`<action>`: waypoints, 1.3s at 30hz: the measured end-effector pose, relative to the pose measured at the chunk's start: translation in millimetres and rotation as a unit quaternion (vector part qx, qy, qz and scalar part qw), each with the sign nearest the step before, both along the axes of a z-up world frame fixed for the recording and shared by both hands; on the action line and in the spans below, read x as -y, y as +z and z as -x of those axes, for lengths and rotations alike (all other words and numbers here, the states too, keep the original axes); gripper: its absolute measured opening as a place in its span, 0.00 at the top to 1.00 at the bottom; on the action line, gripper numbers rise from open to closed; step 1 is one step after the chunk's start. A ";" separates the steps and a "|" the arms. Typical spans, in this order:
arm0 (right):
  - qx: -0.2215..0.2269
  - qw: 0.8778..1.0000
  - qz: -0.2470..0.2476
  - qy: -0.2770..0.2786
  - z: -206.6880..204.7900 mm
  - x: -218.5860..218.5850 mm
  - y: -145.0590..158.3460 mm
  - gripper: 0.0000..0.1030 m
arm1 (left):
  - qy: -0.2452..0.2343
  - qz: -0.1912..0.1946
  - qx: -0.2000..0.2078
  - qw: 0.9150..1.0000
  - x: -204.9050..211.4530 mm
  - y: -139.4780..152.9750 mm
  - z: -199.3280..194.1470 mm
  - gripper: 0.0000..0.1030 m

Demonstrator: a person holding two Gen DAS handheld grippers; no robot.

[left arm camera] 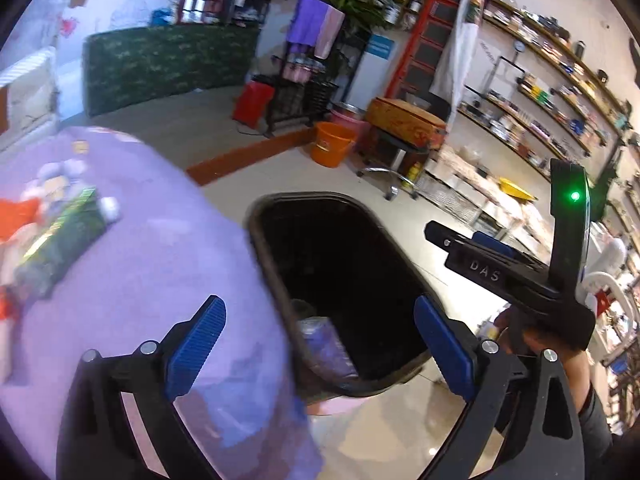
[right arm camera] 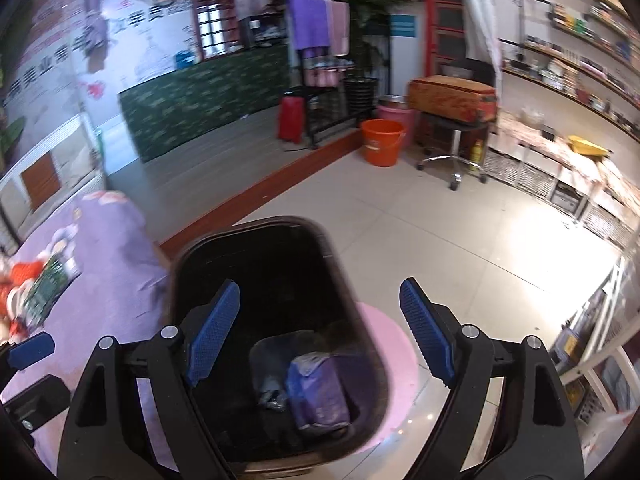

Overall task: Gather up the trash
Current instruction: 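Lower the purple bag into the black bin and open the left gripper, then return both grippers to the table and grasp the red-wrapped candy bag with the right gripper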

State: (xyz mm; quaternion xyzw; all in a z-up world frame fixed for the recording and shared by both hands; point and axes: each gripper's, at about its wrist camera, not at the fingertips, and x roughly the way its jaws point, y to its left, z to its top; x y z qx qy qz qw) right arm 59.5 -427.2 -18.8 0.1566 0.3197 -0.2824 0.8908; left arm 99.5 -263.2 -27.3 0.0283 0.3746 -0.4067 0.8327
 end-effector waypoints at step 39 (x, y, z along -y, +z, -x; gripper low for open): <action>-0.013 0.917 -0.114 0.382 -129.7 -300.8 -4.2 0.19 | 0.345 -0.025 0.038 0.937 -285.1 -8.2 3.6 0.07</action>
